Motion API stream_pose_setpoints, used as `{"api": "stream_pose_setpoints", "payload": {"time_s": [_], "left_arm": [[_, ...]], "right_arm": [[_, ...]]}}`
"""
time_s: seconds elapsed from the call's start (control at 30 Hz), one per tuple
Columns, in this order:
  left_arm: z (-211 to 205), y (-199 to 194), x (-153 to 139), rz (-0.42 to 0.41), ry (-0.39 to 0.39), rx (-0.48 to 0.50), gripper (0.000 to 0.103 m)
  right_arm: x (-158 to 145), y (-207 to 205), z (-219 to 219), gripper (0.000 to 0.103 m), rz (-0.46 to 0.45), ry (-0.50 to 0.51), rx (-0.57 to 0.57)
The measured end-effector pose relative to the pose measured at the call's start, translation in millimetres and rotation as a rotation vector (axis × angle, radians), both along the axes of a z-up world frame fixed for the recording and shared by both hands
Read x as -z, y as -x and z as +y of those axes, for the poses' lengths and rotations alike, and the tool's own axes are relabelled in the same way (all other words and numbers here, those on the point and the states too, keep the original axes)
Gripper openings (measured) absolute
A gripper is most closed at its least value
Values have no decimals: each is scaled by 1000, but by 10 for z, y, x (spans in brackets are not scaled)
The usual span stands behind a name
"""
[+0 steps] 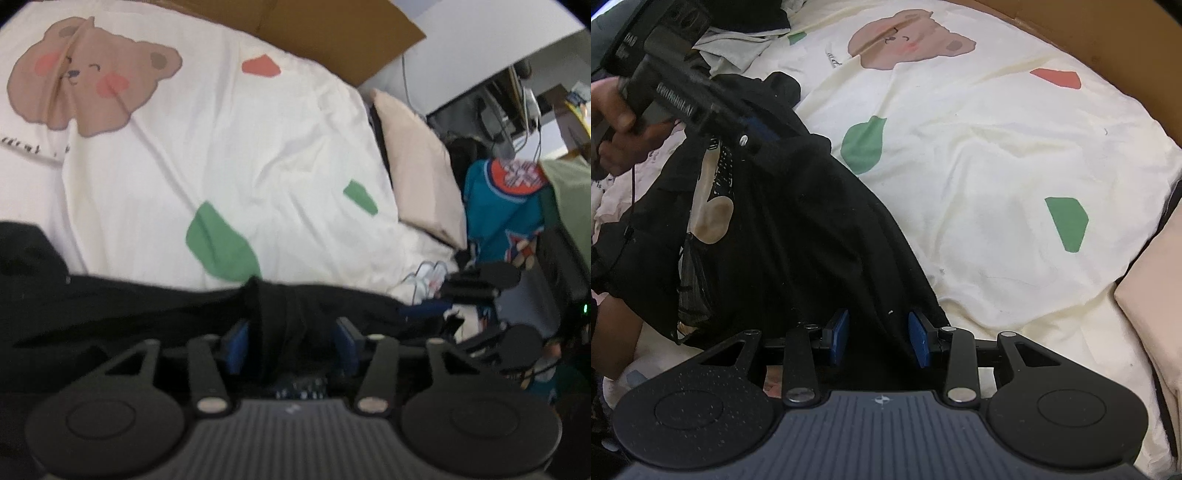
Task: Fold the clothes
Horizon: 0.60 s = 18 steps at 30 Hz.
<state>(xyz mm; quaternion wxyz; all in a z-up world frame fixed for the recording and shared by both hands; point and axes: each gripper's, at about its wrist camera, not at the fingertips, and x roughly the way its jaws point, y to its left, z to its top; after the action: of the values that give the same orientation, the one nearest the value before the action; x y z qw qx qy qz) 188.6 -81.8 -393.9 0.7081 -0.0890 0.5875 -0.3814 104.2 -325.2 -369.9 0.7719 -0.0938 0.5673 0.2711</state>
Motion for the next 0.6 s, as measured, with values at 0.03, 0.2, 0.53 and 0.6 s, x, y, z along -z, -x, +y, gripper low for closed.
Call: {"api": "stream_pose_setpoints", "payload": {"time_s": [0.03,0.2,0.53,0.6], "left_arm": [[-13,-19,12,-1,4,-9,55],[-75,-126,244,88,-1,-51,44],[116,-79,65,47,144,-53,4],[147,-64,-52,5,188,-46,4]], "right_arm": [[-9,2,3,42,-6,4,-3],[-79,-2,35,42,-40,17,-26],[-77,-63,76,42,-44,7,-41],[-80,-82,74,42,-43,1,-37]]}}
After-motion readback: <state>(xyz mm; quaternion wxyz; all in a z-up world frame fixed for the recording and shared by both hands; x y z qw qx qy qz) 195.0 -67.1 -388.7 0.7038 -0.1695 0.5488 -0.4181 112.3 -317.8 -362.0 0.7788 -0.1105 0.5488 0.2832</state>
